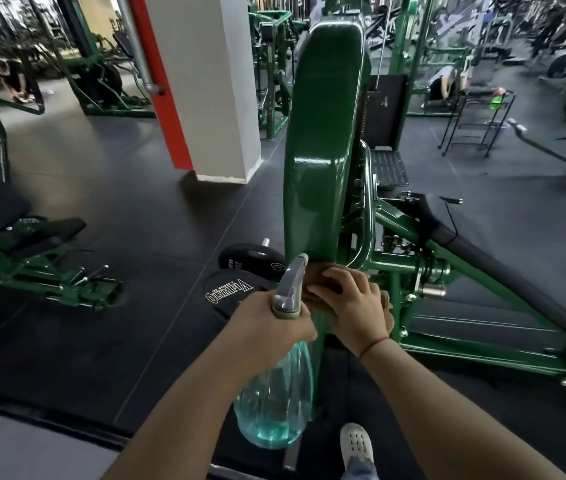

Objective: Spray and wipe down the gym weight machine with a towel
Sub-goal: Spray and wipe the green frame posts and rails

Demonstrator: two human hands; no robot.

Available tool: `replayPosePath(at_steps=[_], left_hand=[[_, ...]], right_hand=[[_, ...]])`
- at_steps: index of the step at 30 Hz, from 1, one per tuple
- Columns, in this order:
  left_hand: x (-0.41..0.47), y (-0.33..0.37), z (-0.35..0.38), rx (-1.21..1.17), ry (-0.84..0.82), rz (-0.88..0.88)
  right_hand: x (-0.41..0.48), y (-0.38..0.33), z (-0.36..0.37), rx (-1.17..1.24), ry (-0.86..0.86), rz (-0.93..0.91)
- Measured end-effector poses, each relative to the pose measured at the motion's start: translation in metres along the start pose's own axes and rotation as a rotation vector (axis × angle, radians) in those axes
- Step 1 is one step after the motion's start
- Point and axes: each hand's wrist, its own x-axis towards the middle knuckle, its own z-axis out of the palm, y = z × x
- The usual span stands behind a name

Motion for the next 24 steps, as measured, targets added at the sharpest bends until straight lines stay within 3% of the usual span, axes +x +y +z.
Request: replayPosePath(at_steps=[5, 9, 12, 15, 24], left_hand=[[0.02, 0.002, 0.025, 0.048, -0.092, -0.043], [0.043, 0.006, 0.043, 0.089, -0.125, -0.061], [0.063, 0.013, 0.061, 0.123, -0.128, -0.076], [0.088, 0.02, 0.081, 0.199, -0.108, -0.11], [0.153, 0.009, 0.138, 0.071, -0.077, -0.297]], right_hand=[[-0.019, 0.006, -0.003, 0.163, -0.051, 0.282], [-0.018, 0.039, -0.013, 0.526, -0.075, 0.803], [-0.012, 0.068, -0.026, 0.685, -0.006, 1.036], [-0.001, 0.091, -0.03, 0.821, 0.041, 1.148], [0.026, 0.15, -0.01, 1.057, 0.076, 1.282]])
